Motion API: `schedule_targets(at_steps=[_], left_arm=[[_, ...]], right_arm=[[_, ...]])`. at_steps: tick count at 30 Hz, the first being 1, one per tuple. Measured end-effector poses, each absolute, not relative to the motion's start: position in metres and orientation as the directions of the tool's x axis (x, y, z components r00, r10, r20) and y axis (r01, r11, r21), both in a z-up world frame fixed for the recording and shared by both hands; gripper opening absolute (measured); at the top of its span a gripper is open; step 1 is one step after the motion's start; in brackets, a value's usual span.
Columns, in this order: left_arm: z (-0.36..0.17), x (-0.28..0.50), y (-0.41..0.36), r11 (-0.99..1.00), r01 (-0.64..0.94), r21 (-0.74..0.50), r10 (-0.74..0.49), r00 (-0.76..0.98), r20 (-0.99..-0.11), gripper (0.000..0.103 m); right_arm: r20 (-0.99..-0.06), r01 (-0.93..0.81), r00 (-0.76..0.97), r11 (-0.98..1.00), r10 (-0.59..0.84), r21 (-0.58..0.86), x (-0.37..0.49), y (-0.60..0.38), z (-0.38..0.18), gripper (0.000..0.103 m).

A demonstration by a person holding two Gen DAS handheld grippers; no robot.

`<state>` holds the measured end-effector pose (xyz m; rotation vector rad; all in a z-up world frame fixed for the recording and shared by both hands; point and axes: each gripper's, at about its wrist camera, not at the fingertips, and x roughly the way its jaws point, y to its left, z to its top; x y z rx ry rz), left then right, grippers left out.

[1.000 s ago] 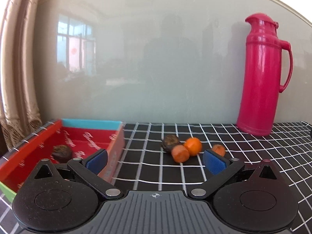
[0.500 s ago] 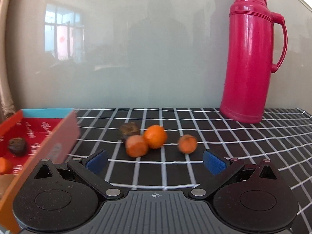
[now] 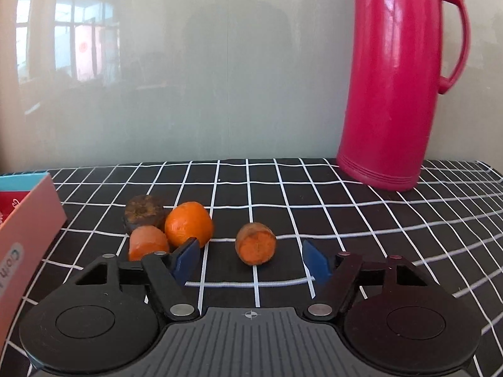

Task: Organize fruits
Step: 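Reach the left gripper to the round carrot slice and close on it, then carry the carrot slice with the left gripper into the red box and release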

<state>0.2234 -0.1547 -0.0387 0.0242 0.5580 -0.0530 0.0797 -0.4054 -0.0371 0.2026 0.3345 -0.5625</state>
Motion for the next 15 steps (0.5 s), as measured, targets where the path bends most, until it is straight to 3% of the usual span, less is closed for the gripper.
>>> schedule_targets(at_steps=[3, 6, 15], left_arm=[[-0.04, 0.233, -0.158, 0.999, 0.049, 0.01, -0.036, 0.841, -0.539, 0.06], [-0.044, 0.243, -0.163, 0.998, 0.064, 0.015, -0.044, 0.818, -0.573, 0.031], [-0.043, 0.236, -0.159, 0.997, 0.082, -0.007, -0.072, 0.827, -0.558, 0.031]], right_arm=[[-0.37, 0.551, 0.793, 0.829, -0.483, 0.1, 0.085, -0.408, -0.039, 0.103], [-0.385, 0.555, 0.788, 0.825, -0.48, 0.106, 0.088, -0.412, -0.041, 0.103], [-0.395, 0.522, 0.804, 0.846, -0.444, 0.112, 0.09, -0.406, -0.04, 0.103]])
